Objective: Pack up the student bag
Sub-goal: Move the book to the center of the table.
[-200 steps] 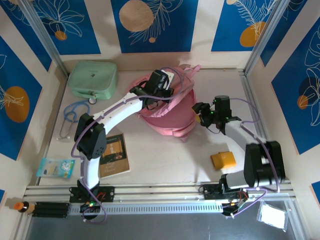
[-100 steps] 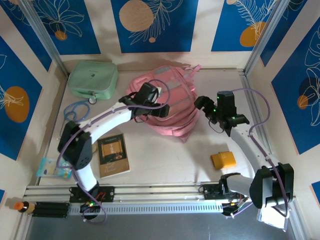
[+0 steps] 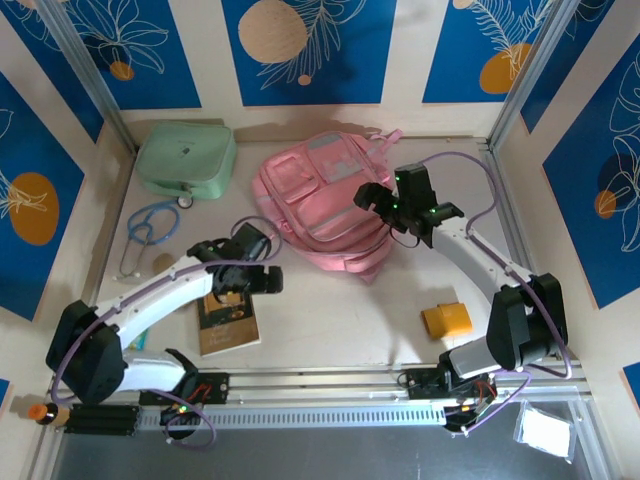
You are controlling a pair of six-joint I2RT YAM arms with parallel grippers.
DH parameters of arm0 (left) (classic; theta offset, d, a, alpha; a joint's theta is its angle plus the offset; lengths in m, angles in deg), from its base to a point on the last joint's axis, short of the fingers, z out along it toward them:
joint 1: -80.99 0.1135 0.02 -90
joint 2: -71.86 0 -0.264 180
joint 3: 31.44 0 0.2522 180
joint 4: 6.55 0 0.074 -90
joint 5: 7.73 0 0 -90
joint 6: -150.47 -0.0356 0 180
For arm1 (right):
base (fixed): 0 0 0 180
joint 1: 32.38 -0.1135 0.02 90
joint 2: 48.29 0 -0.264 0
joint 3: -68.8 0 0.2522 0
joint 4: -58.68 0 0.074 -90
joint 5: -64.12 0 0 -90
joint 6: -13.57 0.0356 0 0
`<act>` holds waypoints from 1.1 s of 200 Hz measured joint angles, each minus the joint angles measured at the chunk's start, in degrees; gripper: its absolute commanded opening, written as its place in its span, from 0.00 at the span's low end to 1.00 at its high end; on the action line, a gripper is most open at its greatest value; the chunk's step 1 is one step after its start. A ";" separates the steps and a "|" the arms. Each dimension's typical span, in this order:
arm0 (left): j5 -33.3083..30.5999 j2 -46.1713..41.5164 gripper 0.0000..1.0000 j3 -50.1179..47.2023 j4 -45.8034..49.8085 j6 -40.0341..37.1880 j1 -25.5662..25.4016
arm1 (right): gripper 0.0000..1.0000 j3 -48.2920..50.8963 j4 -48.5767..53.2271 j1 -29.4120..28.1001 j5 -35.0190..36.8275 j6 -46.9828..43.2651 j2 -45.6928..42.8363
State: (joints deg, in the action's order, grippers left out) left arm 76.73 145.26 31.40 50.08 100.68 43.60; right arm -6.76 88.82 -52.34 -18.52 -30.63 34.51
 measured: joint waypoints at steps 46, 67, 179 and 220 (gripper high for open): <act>6.16 -0.37 1.00 -7.87 -6.32 6.88 2.56 | 0.89 -0.57 0.00 -1.03 0.00 0.02 0.48; 8.79 0.76 1.00 -8.17 -10.16 8.09 4.46 | 0.88 -0.57 0.04 -1.03 0.02 0.02 0.48; 16.94 14.25 1.00 -1.18 -23.10 10.56 8.50 | 0.87 -0.55 0.44 -1.25 -0.07 0.02 0.48; 18.67 18.60 1.00 3.23 -27.12 10.51 9.86 | 0.86 -0.63 0.44 -3.17 -1.77 -1.95 1.16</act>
State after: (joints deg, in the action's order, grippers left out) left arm 95.40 163.86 34.64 22.96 111.19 53.46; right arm -7.40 89.26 -55.51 -20.29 -32.57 35.67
